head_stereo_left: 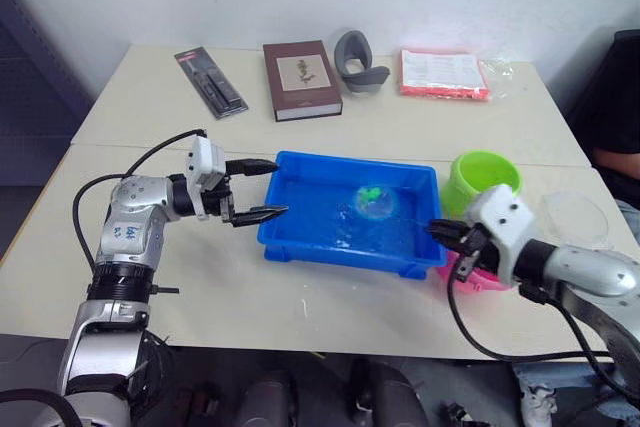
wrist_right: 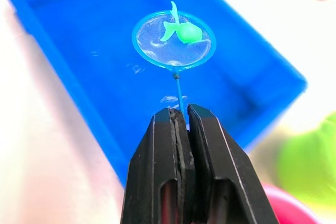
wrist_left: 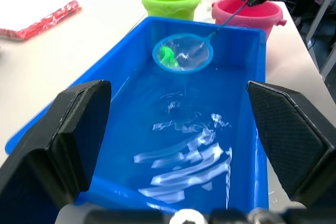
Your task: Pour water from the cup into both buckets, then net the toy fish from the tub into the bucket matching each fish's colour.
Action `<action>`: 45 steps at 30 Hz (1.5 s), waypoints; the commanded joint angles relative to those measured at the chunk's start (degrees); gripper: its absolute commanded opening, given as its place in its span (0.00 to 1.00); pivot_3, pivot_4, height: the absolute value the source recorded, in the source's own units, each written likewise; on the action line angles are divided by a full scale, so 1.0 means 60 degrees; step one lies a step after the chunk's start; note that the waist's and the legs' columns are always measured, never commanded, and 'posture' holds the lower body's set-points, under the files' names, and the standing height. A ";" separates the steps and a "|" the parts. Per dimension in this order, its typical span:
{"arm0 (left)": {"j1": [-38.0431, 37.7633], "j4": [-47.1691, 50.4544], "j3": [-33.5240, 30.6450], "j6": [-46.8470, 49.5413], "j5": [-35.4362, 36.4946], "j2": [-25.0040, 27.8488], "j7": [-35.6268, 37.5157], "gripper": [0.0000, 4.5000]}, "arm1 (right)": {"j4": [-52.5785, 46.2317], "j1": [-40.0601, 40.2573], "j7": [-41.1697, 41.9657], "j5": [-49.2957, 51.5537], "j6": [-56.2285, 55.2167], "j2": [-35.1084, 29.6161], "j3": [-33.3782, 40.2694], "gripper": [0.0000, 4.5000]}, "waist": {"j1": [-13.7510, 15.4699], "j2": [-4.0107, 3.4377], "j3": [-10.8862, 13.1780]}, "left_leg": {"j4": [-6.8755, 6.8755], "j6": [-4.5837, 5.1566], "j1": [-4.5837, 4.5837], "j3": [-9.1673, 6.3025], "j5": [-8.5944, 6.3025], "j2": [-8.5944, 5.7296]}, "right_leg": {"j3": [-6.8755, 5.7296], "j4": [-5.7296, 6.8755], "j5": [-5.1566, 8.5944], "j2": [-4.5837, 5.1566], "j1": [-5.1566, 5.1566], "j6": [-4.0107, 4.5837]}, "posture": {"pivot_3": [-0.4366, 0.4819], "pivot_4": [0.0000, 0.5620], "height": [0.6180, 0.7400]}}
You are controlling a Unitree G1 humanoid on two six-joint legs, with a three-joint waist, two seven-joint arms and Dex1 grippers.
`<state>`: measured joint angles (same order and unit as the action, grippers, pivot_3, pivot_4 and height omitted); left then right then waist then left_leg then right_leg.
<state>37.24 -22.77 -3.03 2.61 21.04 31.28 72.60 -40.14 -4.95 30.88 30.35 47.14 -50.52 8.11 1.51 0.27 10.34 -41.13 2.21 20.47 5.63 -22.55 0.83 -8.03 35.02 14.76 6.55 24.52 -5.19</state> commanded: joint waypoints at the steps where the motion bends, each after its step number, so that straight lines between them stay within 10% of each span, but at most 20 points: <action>1: 0.0544 -0.0126 0.0137 0.0076 0.0213 -0.0343 0.0236 0.99 | -0.1007 0.1206 0.0307 -0.0052 -0.1072 0.0346 0.2139 0.00 | -0.0004 0.0000 0.0000 | 0.0000 0.0000 -0.0001 0.0000 0.0000 -0.0001 | 0.0002 -0.0001 -0.0001 0.0000 -0.0001 -0.0002 | 0.48 0.27 1.00; 11: 0.1972 -0.1741 0.0333 -0.0616 0.0036 -0.1834 0.0093 0.99 | 0.0663 0.2717 0.0688 -0.1317 -0.2519 0.0464 0.5282 0.00 | 0.0026 0.0003 0.0000 | 0.0002 0.0009 -0.0007 0.0006 0.0004 -0.0016 | 0.0014 -0.0006 -0.0008 -0.0002 -0.0009 -0.0014 | 0.48 0.27 1.00; 34: 0.1726 -0.1439 0.0273 -0.0778 0.0091 -0.2654 -0.0227 0.99 | 0.5820 0.3193 -0.4290 -1.1564 -1.0779 -0.2694 0.2004 0.00 | -0.0024 0.0001 -0.0001 | 0.0022 0.0004 -0.0026 0.0045 0.0014 -0.0004 | 0.0048 -0.0009 -0.0011 -0.0008 -0.0006 -0.0022 | 0.48 0.27 1.00; 45: 0.1616 -0.1192 0.0276 -0.0620 0.0148 -0.2658 -0.0287 0.99 | 0.6514 0.2742 -0.4622 -1.1214 -1.1637 -0.2359 0.2480 0.00 | -0.0031 0.0000 -0.0001 | 0.0023 0.0001 -0.0025 0.0046 0.0015 -0.0002 | 0.0052 -0.0011 -0.0011 -0.0008 -0.0007 -0.0022 | 0.48 0.27 1.00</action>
<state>46.94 -32.15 -1.04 -1.21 21.02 15.23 70.86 -0.15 12.45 3.21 -40.46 -22.20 -65.46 19.80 1.32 0.27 10.33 -40.99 2.22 20.31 5.91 -22.46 0.82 -7.73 34.95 14.69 6.50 24.48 -5.32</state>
